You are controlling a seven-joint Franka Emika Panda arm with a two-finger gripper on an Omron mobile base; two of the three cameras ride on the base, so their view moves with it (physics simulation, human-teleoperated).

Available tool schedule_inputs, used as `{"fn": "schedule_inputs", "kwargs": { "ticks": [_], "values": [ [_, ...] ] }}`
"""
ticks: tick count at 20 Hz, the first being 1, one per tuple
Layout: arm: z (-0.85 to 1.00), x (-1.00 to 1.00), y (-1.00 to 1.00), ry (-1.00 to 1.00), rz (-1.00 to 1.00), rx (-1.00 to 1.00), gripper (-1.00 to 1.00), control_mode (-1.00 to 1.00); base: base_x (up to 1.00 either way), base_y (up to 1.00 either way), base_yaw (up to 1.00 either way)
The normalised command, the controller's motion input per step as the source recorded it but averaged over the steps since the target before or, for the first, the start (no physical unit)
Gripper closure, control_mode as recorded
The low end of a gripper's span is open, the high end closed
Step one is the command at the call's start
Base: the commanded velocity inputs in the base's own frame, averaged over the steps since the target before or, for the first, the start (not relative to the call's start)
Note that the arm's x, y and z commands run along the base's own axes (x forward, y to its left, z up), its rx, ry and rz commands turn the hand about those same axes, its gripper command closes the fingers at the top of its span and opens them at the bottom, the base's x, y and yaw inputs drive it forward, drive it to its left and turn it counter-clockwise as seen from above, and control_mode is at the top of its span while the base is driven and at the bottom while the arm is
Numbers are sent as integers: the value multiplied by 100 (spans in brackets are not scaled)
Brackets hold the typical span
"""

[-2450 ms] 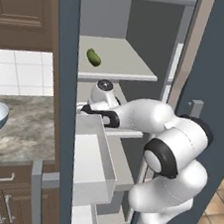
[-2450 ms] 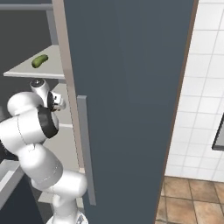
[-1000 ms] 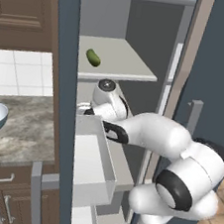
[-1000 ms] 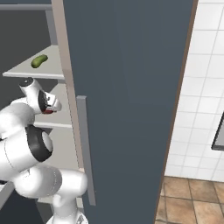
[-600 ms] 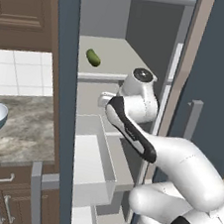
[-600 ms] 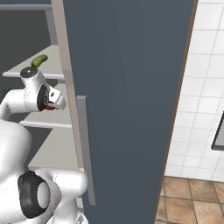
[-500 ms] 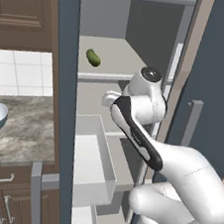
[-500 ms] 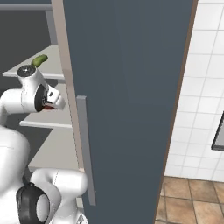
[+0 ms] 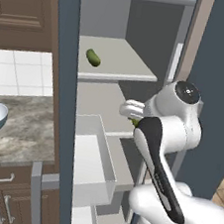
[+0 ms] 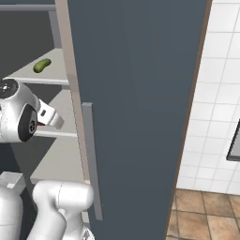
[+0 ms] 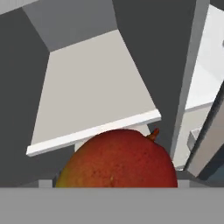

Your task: Take the corn, cucumber, and mango from the freezer and place them in the bowl on the counter.

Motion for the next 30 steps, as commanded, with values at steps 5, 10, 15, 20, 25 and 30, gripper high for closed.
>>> {"fn": "schedule_inputs", "kwargs": {
  "ticks": [5,10,15,20,25,30],
  "values": [
    [0,-60,-10,-6,-4,7,100,100,-40,0,-3],
    [0,0,0,0,0,0,100,100,-100,10,-10],
    [0,0,0,0,0,0,100,100,-100,35,-11],
    [0,0,0,0,0,0,100,100,-96,95,4],
    [0,0,0,0,0,0,100,100,-27,100,24],
    [0,0,0,0,0,0,100,100,3,100,15]
  ]
}}
